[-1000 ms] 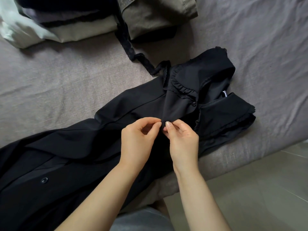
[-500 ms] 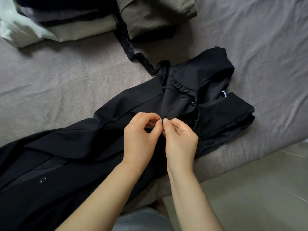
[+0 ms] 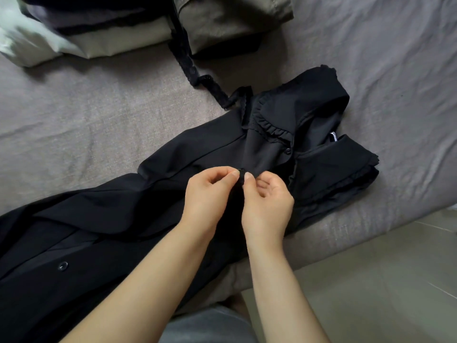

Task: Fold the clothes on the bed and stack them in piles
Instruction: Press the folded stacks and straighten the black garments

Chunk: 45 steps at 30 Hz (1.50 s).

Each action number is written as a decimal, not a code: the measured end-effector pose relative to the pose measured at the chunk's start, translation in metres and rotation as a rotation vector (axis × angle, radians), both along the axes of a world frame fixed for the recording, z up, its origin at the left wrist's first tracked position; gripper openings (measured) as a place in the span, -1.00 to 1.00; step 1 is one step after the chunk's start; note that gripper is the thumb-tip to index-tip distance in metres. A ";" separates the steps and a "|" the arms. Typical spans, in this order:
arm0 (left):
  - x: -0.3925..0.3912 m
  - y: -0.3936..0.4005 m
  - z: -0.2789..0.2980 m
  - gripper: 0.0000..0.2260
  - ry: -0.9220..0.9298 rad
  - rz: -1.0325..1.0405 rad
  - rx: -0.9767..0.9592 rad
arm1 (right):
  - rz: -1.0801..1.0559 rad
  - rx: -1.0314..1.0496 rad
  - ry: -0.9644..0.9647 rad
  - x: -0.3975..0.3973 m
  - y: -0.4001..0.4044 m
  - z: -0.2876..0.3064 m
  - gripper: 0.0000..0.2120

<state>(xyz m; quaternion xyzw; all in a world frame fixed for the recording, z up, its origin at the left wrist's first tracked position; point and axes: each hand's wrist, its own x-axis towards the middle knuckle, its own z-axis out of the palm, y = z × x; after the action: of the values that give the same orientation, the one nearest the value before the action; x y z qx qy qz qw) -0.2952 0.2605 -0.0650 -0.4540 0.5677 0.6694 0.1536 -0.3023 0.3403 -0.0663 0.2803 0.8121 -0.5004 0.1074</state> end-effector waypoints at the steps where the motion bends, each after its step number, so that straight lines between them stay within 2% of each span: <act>1: -0.004 -0.005 0.000 -0.91 -0.039 -0.016 0.062 | 0.141 0.147 0.126 0.004 0.001 -0.004 -0.96; 3: -0.012 -0.015 -0.001 -0.91 -0.096 -0.098 0.154 | 0.292 0.303 0.298 0.008 0.006 -0.016 -0.86; 4: -0.015 -0.020 -0.002 -0.91 -0.097 -0.138 0.190 | 0.297 0.294 0.325 0.005 0.008 -0.018 -0.85; 6: -0.016 -0.028 -0.007 -0.90 -0.057 -0.185 0.173 | 0.247 0.135 0.242 -0.004 0.009 -0.018 -0.92; 8: -0.009 -0.036 -0.013 -0.90 0.059 -0.211 -0.056 | 0.119 -0.097 0.081 -0.007 0.012 -0.016 -0.92; 11: 0.009 -0.048 -0.020 -0.89 0.244 -0.293 -0.534 | 0.068 -0.065 0.043 0.006 0.020 -0.018 -0.89; 13: 0.024 -0.051 -0.030 -0.90 0.308 -0.455 -0.677 | 0.184 -0.045 0.066 0.028 0.018 -0.023 -0.87; 15: 0.039 -0.046 -0.041 -0.86 0.343 -0.672 -0.744 | 0.387 -0.028 0.067 0.048 0.011 -0.031 -0.92; 18: 0.057 -0.037 -0.056 -0.73 0.369 -0.823 -0.843 | 0.593 0.092 -0.041 0.061 0.004 -0.042 -0.73; 20: 0.064 -0.033 -0.062 -0.63 0.312 -0.808 -0.904 | 0.598 0.201 -0.174 0.059 0.000 -0.042 -0.64; 22: 0.064 -0.034 -0.064 -0.58 0.259 -0.745 -0.924 | 0.603 0.333 -0.241 0.052 -0.005 -0.041 -0.65; 25: 0.055 -0.035 -0.064 -0.69 0.217 -0.709 -0.908 | 0.607 0.403 -0.325 0.040 -0.011 -0.046 -0.72; 27: 0.048 -0.034 -0.062 -0.85 0.236 -0.708 -0.890 | 0.514 0.238 -0.359 0.035 -0.008 -0.050 -0.69; 30: 0.041 -0.032 -0.053 -0.94 0.212 -0.575 -0.753 | 0.285 -0.147 -0.391 0.037 0.000 -0.042 -0.78; 33: 0.045 -0.036 -0.040 -0.93 0.211 -0.447 -0.530 | 0.168 -0.291 -0.414 0.048 0.009 -0.037 -0.92; 35: 0.058 -0.042 -0.030 -0.87 0.226 -0.486 -0.477 | 0.107 -0.335 -0.448 0.054 0.011 -0.039 -0.94; 36: 0.068 -0.047 -0.029 -0.84 0.215 -0.552 -0.527 | 0.084 -0.343 -0.467 0.056 0.010 -0.041 -0.94; 38: 0.089 -0.057 -0.031 -0.81 0.165 -0.737 -0.800 | 0.074 -0.315 -0.495 0.060 0.010 -0.044 -0.90; 40: 0.110 -0.064 -0.035 -0.78 0.078 -0.825 -0.999 | 0.154 -0.249 -0.518 0.067 0.007 -0.045 -0.81; 42: 0.120 -0.064 -0.037 -0.74 0.021 -0.809 -1.072 | 0.296 -0.185 -0.548 0.075 0.001 -0.046 -0.76; 45: 0.112 -0.050 -0.041 -0.66 0.088 -0.734 -1.056 | 0.369 -0.141 -0.566 0.087 -0.015 -0.051 -0.70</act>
<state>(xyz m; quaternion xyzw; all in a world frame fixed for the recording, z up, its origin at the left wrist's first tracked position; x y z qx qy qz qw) -0.1832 0.2103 -0.1063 -0.2166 0.9449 0.2218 0.1051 -0.2157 0.3257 -0.1171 0.2483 0.7506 -0.4299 0.4360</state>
